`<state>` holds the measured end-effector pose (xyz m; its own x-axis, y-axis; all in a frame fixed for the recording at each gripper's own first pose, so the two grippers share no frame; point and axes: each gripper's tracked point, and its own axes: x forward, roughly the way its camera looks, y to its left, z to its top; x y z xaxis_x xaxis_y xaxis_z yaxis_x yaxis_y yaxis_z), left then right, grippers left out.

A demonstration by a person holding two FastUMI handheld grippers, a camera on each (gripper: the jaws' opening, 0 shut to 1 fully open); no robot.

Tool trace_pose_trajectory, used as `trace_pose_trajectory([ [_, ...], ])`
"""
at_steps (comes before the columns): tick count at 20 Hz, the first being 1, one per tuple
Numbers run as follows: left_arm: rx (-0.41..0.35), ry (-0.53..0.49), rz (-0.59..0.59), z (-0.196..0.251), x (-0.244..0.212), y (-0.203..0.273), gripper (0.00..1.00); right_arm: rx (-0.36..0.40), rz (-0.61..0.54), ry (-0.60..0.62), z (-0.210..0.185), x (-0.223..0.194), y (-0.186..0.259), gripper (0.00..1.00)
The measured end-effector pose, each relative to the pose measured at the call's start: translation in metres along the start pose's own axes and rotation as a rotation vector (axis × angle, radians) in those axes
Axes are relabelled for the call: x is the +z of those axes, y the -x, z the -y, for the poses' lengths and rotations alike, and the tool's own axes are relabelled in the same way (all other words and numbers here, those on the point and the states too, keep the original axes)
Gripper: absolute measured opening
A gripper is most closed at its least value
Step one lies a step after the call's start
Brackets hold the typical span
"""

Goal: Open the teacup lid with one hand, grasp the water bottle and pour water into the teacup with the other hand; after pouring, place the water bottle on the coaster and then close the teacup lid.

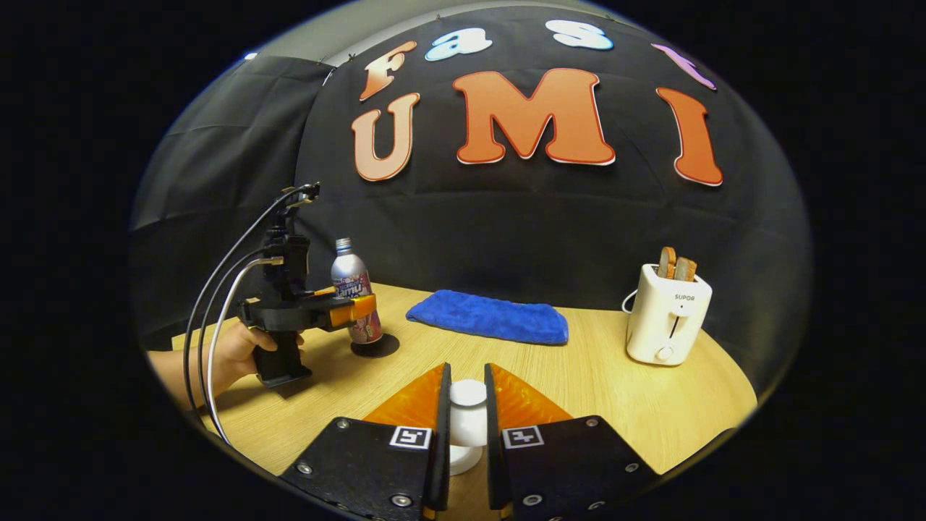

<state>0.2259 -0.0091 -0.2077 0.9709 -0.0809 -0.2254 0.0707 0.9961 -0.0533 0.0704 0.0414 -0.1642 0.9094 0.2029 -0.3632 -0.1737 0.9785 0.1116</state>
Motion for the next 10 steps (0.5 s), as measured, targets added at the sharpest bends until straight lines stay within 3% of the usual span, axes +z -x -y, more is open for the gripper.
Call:
trace_pose_trajectory([
  [3,-0.021,-0.006,-0.023,0.006,-0.007,-0.008,0.80,0.008,-0.016,0.001,-0.003,-0.006,-0.003,0.22],
  [4,-0.015,-0.016,-0.031,0.007,-0.010,-0.010,0.83,0.008,-0.017,-0.003,-0.003,-0.007,-0.004,0.21],
  [9,-0.013,-0.016,-0.043,0.008,-0.014,-0.011,0.81,0.017,-0.036,-0.004,-0.008,-0.015,-0.006,0.22],
  [10,-0.014,-0.017,-0.044,0.007,-0.011,-0.011,0.84,0.022,-0.039,-0.008,-0.010,-0.015,-0.005,0.22],
])
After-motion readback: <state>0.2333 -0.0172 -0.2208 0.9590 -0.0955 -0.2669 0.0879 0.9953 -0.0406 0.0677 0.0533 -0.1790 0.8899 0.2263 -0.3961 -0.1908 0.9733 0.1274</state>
